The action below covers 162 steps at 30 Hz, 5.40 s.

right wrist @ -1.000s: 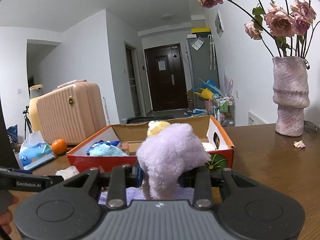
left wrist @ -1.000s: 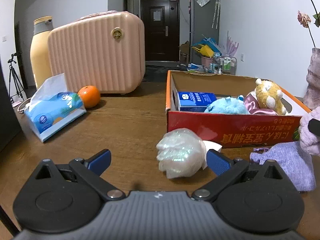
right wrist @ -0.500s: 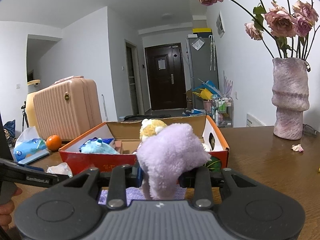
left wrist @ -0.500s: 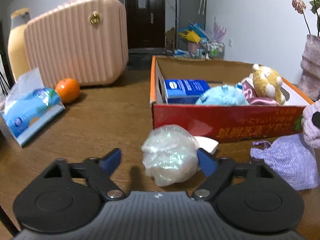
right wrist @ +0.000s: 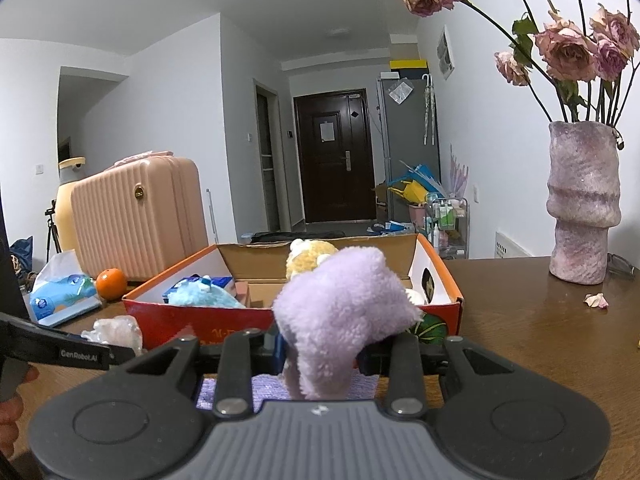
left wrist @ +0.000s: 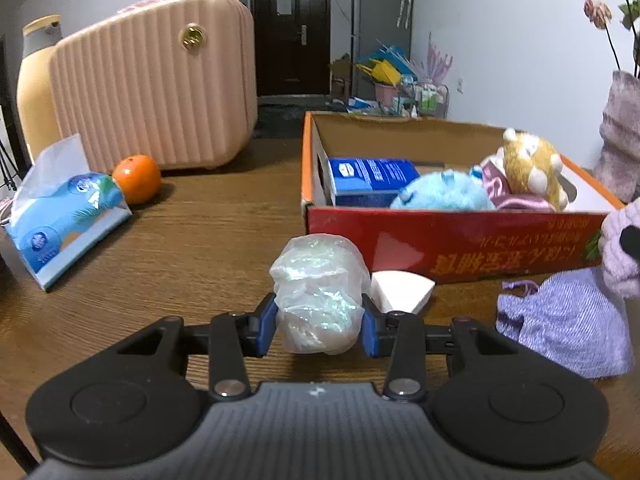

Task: Organize soft objects
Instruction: 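Lift the towel and plastic bag with both tools and carry them over the box, then lower both items into the box and open both tools, then withdraw both tools from the box back over the table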

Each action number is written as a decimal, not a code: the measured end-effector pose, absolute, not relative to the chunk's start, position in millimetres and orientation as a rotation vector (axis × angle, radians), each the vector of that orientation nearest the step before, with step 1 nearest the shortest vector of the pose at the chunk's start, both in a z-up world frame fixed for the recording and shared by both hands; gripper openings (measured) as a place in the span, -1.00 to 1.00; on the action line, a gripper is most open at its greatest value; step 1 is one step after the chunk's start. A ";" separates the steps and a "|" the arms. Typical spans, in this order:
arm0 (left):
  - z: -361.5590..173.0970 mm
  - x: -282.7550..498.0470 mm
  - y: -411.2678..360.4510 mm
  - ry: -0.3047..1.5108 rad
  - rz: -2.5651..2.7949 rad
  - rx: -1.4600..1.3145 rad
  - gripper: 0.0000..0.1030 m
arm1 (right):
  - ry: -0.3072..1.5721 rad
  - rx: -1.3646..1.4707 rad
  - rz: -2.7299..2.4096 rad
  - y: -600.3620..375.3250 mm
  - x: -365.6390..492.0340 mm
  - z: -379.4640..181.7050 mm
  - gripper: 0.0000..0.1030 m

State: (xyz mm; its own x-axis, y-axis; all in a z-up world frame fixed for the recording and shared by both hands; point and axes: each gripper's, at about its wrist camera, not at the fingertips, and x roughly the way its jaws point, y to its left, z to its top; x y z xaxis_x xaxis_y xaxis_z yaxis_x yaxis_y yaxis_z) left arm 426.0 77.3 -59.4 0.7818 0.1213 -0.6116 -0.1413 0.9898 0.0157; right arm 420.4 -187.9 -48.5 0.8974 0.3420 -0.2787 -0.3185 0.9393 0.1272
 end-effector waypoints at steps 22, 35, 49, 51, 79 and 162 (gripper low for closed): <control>25.8 403.9 46.7 0.344 0.127 -0.132 -0.19 | 0.135 0.126 0.357 -162.6 417.7 -6.1 -0.39; 27.8 450.8 37.0 0.332 0.151 -0.184 -0.19 | 0.116 0.164 0.302 -158.0 463.7 -3.0 -0.39; 13.9 507.4 36.9 0.367 0.185 -0.191 -0.19 | 0.144 0.183 0.284 -158.3 530.2 -3.3 -0.39; 11.6 514.0 36.5 0.371 0.188 -0.184 -0.18 | 0.146 0.177 0.283 -157.5 536.0 -2.7 -0.39; -14.1 558.4 24.7 0.408 0.234 -0.039 -0.18 | 0.265 0.079 0.317 -141.2 588.1 -10.0 -0.39; -27.3 379.5 53.8 0.438 0.232 -0.033 1.00 | 0.341 0.013 0.253 -157.3 403.0 -45.7 1.00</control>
State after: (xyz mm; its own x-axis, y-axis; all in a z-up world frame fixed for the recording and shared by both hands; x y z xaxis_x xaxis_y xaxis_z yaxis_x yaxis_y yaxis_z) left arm 379.5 53.8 -27.3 0.8798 0.2157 -0.4236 -0.2299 0.9730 0.0178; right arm 403.0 -157.3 -45.7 0.9112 0.2480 -0.3289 -0.2436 0.9683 0.0552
